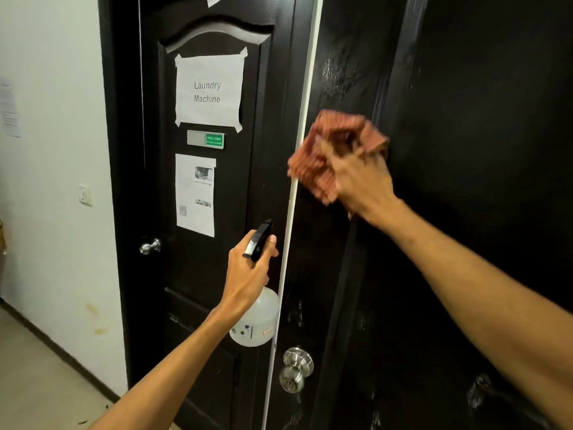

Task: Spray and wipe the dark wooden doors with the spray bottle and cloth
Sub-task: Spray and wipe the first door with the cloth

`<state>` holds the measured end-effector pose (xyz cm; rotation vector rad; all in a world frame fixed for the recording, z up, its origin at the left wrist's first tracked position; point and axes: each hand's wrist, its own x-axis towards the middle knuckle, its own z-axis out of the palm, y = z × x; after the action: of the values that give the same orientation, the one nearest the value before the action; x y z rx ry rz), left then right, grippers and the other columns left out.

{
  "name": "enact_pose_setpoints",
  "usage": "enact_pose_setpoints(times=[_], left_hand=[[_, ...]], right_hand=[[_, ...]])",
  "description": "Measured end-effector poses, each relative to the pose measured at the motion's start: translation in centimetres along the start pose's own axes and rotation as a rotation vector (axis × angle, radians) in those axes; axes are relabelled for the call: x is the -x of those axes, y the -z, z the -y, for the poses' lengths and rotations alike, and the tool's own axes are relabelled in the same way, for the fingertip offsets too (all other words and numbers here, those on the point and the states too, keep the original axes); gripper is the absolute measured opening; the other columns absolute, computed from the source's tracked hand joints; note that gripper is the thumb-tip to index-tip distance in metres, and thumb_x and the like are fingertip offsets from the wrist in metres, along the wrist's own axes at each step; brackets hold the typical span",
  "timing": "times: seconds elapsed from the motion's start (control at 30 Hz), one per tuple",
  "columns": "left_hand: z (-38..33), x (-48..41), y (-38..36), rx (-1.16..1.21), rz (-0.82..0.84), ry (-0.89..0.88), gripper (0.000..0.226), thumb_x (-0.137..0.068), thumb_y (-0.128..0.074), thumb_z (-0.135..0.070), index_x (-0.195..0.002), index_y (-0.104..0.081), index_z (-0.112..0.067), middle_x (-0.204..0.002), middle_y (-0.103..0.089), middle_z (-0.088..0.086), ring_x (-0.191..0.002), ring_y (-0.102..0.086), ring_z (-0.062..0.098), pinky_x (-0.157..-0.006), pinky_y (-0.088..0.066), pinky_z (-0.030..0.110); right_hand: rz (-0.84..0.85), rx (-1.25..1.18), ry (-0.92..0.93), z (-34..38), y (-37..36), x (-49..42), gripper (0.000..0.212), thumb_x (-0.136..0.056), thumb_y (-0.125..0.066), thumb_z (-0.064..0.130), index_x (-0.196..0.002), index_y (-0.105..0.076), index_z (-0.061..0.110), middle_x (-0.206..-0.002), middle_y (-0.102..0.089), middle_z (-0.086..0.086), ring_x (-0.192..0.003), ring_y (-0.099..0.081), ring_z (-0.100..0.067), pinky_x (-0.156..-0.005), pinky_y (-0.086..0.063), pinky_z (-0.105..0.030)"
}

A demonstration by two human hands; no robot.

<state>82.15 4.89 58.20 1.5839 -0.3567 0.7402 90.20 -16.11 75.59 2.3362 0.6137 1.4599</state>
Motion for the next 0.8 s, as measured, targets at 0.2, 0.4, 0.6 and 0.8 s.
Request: enact_pose_setpoints(times=[0.2, 0.4, 0.6, 0.8], left_hand=[[-2.6, -1.8, -0.4, 0.027, -0.016, -0.058, 0.019, -0.105, -0.059, -0.027, -0.099, -0.065, -0.009, -0.086, -0.070, 0.003, -0.046, -0.054, 0.018, -0.045, -0.048, 0.022], [-3.7, -1.3, -1.1, 0.027, -0.003, -0.073, 0.017, -0.106, -0.058, -0.025, -0.101, -0.064, -0.010, -0.087, -0.072, 0.002, -0.047, -0.052, 0.024, -0.046, -0.049, 0.029], [-2.8, 0.7, -2.8, 0.039, 0.003, -0.068, 0.021, -0.105, -0.058, -0.028, -0.097, -0.065, -0.011, -0.085, -0.066, 0.020, -0.051, -0.052, 0.046, -0.046, -0.048, 0.036], [-1.7, 3.9, -4.3, 0.052, 0.026, 0.006, 0.024, -0.105, -0.059, -0.029, -0.094, -0.066, -0.009, -0.084, -0.067, 0.017, -0.050, -0.052, 0.048, -0.046, -0.047, 0.046]], right_hand=[[-0.071, 0.123, 0.090, 0.6, 1.1, 0.4, 0.072, -0.099, -0.054, 0.034, -0.162, -0.026, 0.016, -0.172, -0.011, -0.007, -0.159, -0.008, -0.030, -0.126, -0.006, -0.058], [0.204, 0.073, 0.256, 2.5, -1.9, 7.6, 0.055, -0.093, -0.041, 0.019, -0.145, -0.056, 0.018, -0.120, -0.069, -0.023, -0.107, -0.067, -0.044, -0.097, -0.052, -0.052], [0.046, 0.082, 0.028, 1.0, 1.2, 8.2, 0.075, -0.096, -0.044, 0.019, -0.165, -0.014, 0.016, -0.173, -0.002, -0.006, -0.159, -0.006, -0.030, -0.126, -0.013, -0.055], [0.342, 0.076, 0.320, 4.3, -3.3, 22.5, 0.063, -0.088, -0.043, 0.021, -0.150, -0.049, 0.014, -0.146, -0.055, -0.022, -0.128, -0.059, -0.041, -0.105, -0.049, -0.049]])
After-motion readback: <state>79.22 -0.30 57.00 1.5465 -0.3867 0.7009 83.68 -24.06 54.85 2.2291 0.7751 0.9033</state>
